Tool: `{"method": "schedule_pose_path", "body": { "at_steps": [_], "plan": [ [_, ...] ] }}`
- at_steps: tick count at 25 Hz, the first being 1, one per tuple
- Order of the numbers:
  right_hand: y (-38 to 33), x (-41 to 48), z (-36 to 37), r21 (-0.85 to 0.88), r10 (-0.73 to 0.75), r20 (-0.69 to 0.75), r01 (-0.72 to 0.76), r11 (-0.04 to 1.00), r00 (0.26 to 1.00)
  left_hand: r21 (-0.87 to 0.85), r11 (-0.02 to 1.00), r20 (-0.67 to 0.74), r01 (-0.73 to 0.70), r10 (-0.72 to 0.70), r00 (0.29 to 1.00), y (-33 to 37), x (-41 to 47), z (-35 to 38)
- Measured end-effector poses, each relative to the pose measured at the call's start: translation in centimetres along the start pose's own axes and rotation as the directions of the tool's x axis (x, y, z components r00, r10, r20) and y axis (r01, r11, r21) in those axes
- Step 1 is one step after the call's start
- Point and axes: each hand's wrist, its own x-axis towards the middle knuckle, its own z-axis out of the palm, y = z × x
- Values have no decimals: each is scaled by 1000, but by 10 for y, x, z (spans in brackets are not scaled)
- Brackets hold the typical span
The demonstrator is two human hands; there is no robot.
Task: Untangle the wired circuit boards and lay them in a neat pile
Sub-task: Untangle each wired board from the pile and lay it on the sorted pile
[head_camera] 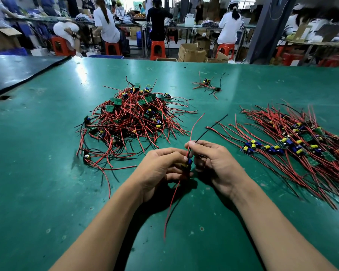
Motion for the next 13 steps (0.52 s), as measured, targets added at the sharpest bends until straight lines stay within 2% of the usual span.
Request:
{"method": "schedule_pose_path", "body": {
  "at_steps": [6, 10, 13],
  "plan": [
    [2, 2, 0, 91, 8, 69, -14, 996, 998, 9, 1000, -24, 0, 0, 1000, 0, 2, 1],
    [2, 2, -2, 56, 26, 95, -31, 998, 995, 0, 1000, -29, -19, 19, 999, -2, 1, 1],
    [4, -1, 0, -58, 43, 89, -38, 998, 995, -34, 999, -44, -42, 41, 998, -2, 0, 0]
  ]
}}
